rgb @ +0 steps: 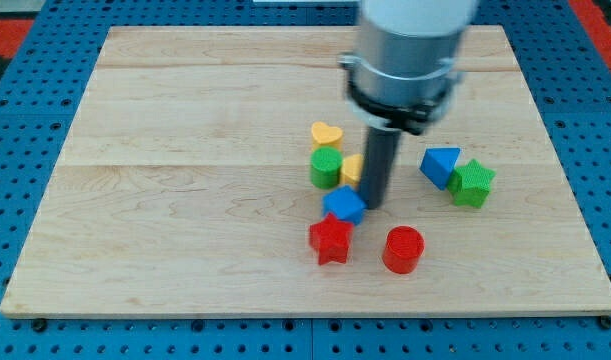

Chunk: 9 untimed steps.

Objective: Push the yellow hexagon along with yellow heart and green circle slightly left

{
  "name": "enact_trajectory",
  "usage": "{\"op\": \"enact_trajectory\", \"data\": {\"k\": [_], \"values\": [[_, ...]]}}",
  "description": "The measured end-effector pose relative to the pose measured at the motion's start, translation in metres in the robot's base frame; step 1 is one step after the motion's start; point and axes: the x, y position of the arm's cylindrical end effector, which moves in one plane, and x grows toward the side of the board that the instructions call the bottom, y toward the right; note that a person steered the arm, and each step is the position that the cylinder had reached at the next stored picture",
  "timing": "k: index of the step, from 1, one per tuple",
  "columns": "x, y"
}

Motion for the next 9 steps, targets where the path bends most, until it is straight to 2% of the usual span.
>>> {"op": "enact_trajectory", "data": {"k": [1, 2, 3, 4, 5, 6, 7, 9], "values": [[-0.03, -0.045], [-0.049, -0.028], [-0.051, -0.029], [-0.026, -0.044], [-0.023, 0.029], [-0.016, 0.033], [-0.014, 0.067], [-0.047, 0.031]]}}
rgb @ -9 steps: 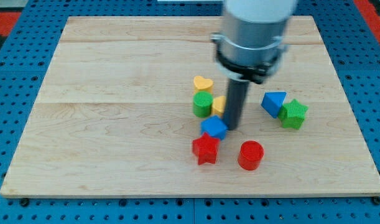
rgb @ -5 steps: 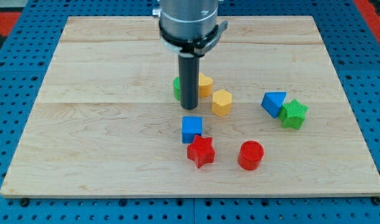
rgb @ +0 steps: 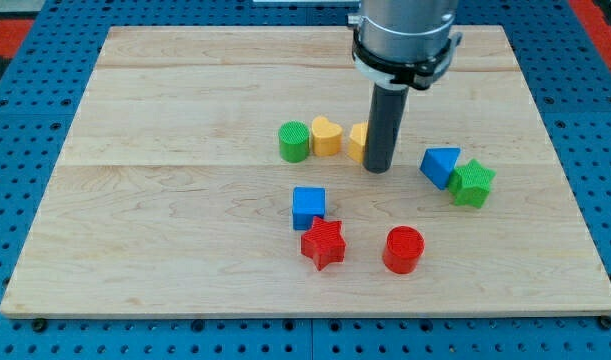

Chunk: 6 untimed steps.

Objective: Push the yellow hexagon along with yellow heart and green circle slightly left

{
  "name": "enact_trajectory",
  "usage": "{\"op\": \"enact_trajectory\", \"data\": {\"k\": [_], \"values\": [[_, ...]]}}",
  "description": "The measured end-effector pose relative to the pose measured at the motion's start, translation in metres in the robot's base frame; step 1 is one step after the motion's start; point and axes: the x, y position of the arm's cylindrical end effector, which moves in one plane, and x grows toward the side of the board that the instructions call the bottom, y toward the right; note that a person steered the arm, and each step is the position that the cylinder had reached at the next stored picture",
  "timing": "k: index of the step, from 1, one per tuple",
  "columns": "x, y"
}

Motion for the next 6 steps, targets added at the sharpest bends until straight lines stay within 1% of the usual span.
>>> {"op": "enact_trajectory", "data": {"k": [1, 2, 3, 4, 5, 6], "values": [[-0.004, 0.006], [-0.021, 0.027], [-0.034, 0.023], [-0.013, -0.037], [-0.008, -0.118], [-0.007, -0.124]]}}
